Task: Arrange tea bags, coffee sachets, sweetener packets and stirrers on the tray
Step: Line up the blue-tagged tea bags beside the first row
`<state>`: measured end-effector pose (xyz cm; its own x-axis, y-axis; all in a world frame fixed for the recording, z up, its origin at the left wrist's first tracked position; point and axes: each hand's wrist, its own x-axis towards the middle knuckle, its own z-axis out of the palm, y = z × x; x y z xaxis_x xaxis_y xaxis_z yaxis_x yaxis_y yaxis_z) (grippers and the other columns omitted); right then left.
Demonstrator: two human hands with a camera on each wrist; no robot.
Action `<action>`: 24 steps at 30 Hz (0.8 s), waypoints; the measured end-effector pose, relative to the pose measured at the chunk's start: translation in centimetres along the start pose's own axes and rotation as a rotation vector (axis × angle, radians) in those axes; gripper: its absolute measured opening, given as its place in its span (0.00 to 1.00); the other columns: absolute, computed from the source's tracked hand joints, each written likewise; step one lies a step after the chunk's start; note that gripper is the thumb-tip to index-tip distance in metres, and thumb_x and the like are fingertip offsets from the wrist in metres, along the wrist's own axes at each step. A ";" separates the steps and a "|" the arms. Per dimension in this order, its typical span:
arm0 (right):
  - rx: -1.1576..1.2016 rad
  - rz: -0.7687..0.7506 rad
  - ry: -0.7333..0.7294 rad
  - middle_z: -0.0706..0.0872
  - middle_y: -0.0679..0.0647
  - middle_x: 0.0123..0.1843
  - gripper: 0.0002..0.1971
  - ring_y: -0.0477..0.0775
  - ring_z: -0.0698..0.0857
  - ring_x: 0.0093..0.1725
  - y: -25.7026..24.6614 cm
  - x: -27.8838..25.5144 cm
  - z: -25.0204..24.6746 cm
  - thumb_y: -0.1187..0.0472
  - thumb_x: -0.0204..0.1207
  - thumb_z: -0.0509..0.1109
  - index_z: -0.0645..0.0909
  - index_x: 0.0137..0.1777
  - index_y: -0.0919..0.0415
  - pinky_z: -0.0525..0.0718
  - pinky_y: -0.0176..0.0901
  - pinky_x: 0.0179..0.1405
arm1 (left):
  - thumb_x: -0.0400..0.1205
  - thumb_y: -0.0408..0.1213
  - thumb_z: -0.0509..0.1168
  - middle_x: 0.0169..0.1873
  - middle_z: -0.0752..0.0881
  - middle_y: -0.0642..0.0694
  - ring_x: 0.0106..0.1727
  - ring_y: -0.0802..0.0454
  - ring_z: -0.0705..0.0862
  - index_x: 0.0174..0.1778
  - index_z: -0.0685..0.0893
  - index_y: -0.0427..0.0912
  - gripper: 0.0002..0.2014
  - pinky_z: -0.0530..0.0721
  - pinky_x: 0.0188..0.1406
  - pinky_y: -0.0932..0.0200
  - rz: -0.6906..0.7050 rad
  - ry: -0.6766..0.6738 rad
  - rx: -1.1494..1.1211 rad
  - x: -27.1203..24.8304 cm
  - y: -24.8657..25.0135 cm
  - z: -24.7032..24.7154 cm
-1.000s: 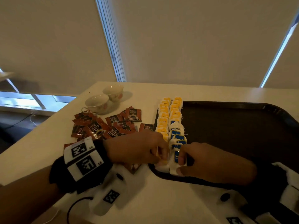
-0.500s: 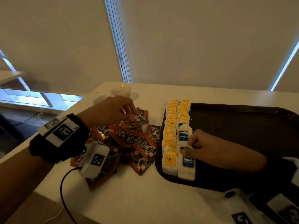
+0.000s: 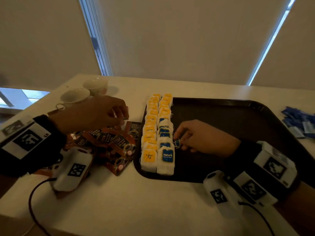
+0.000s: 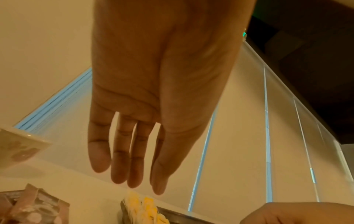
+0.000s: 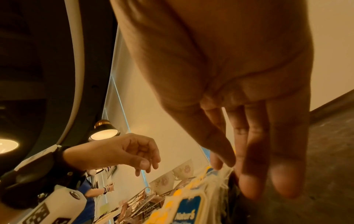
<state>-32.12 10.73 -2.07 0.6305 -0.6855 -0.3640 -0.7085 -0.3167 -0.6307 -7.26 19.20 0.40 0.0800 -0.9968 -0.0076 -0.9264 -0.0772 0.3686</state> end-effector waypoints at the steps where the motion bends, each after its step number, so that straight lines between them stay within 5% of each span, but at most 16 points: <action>1: -0.020 -0.008 -0.008 0.83 0.53 0.50 0.13 0.50 0.85 0.52 0.0 0.0 -0.1 0.72 0.79 0.63 0.81 0.59 0.58 0.83 0.36 0.44 | 0.76 0.37 0.71 0.40 0.83 0.61 0.43 0.64 0.83 0.47 0.83 0.54 0.08 0.77 0.37 0.71 0.004 -0.014 -0.002 0.1 0.2 0.1; 9: -0.131 -0.136 0.138 0.86 0.47 0.44 0.10 0.45 0.86 0.49 -0.3 0.2 0.1 0.69 0.74 0.71 0.86 0.52 0.59 0.82 0.34 0.51 | 0.77 0.38 0.70 0.42 0.82 0.62 0.43 0.66 0.82 0.50 0.83 0.53 0.08 0.74 0.38 0.73 0.054 -0.037 0.052 0.2 0.5 0.4; 12: -0.191 -0.141 0.093 0.81 0.42 0.37 0.10 0.46 0.85 0.50 -0.4 0.6 0.1 0.69 0.72 0.73 0.86 0.51 0.58 0.82 0.37 0.55 | 0.77 0.38 0.69 0.43 0.84 0.61 0.43 0.65 0.83 0.48 0.81 0.58 0.09 0.78 0.38 0.72 0.102 -0.097 0.051 0.2 1.3 0.9; 17: -0.255 -0.126 0.013 0.83 0.47 0.43 0.11 0.50 0.85 0.53 -0.2 1.1 0.2 0.71 0.72 0.73 0.86 0.52 0.58 0.84 0.40 0.54 | 0.78 0.36 0.69 0.41 0.83 0.63 0.49 0.69 0.80 0.46 0.81 0.62 0.11 0.79 0.46 0.75 0.213 -0.215 0.010 1.0 2.8 2.3; 20: -0.249 -0.104 0.007 0.86 0.50 0.51 0.13 0.49 0.84 0.54 -0.1 1.2 0.1 0.71 0.73 0.72 0.86 0.55 0.59 0.79 0.30 0.43 | 0.77 0.42 0.71 0.44 0.77 0.67 0.49 0.72 0.77 0.54 0.81 0.58 0.11 0.75 0.45 0.79 0.326 -0.270 0.049 1.2 3.7 3.2; 24: -0.211 -0.123 0.101 0.88 0.53 0.51 0.13 0.49 0.86 0.51 0.1 1.1 -0.2 0.73 0.73 0.70 0.87 0.52 0.58 0.82 0.35 0.48 | 0.79 0.44 0.69 0.46 0.71 0.67 0.44 0.79 0.73 0.66 0.79 0.50 0.19 0.70 0.46 0.85 0.408 -0.290 0.116 1.7 4.4 4.6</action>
<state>-31.55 9.80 -2.39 0.6888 -0.6920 -0.2160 -0.6854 -0.5247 -0.5049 -12.86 17.02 -2.30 -0.3871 -0.9101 -0.1478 -0.8967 0.3343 0.2900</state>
